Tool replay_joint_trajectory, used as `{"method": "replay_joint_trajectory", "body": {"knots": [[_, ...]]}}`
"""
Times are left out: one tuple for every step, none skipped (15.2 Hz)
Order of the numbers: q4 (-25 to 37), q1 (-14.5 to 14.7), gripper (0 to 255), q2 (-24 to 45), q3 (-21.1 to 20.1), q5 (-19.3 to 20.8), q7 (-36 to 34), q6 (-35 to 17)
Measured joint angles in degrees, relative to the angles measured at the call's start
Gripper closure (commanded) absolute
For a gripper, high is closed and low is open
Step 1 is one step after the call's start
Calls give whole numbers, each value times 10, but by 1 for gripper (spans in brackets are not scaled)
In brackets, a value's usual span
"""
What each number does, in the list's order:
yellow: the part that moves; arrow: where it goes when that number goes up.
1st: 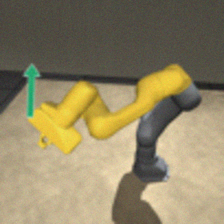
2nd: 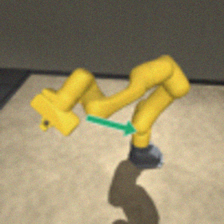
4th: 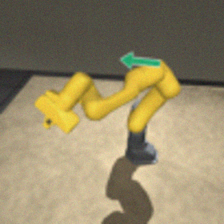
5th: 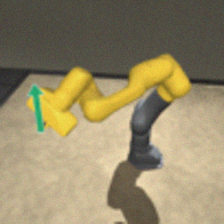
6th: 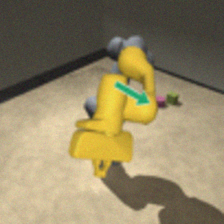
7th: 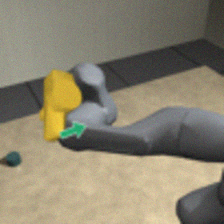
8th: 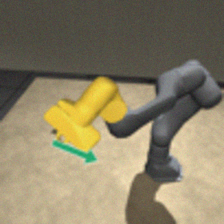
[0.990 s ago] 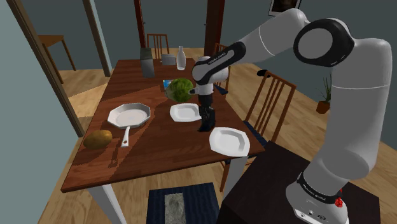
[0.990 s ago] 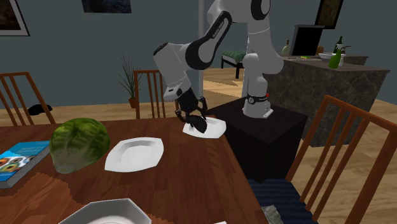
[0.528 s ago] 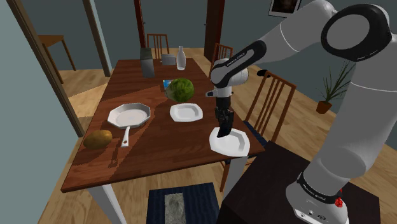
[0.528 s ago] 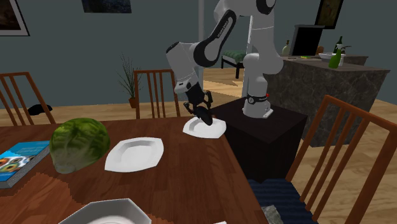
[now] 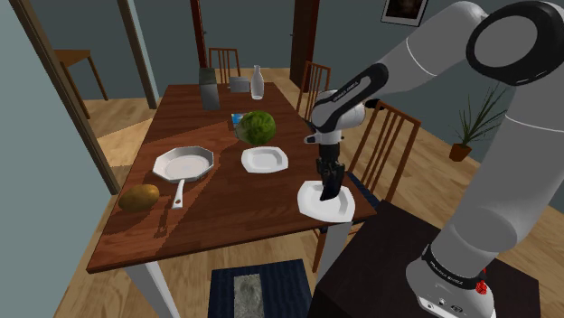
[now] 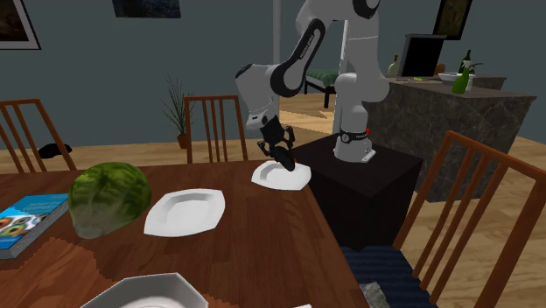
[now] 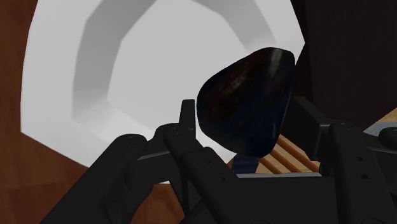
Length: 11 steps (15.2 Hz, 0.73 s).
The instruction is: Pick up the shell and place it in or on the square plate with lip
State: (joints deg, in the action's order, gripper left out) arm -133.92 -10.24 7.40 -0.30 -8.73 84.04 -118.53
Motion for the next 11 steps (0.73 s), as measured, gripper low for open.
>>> {"method": "replay_joint_trajectory", "body": {"knots": [[-1, 1, 255, 7, -1, -1, 0, -8], [-3, 0, 255, 13, -1, -2, 2, -16], [-4, 0, 255, 19, 0, -2, 4, -23], [-4, 0, 255, 26, -1, -3, 4, -30], [-8, 0, 255, 31, 0, -3, 7, -38], [-9, 0, 255, 38, -1, -4, 8, -46], [-7, 0, 255, 44, -1, -5, 8, -50], [-8, 0, 255, 51, -1, -6, 9, -59], [-7, -1, 255, 58, 0, -6, 11, -65], [-9, -1, 255, 60, 0, -6, 12, -69], [-8, -1, 255, 64, 0, -6, 12, -69]]}}
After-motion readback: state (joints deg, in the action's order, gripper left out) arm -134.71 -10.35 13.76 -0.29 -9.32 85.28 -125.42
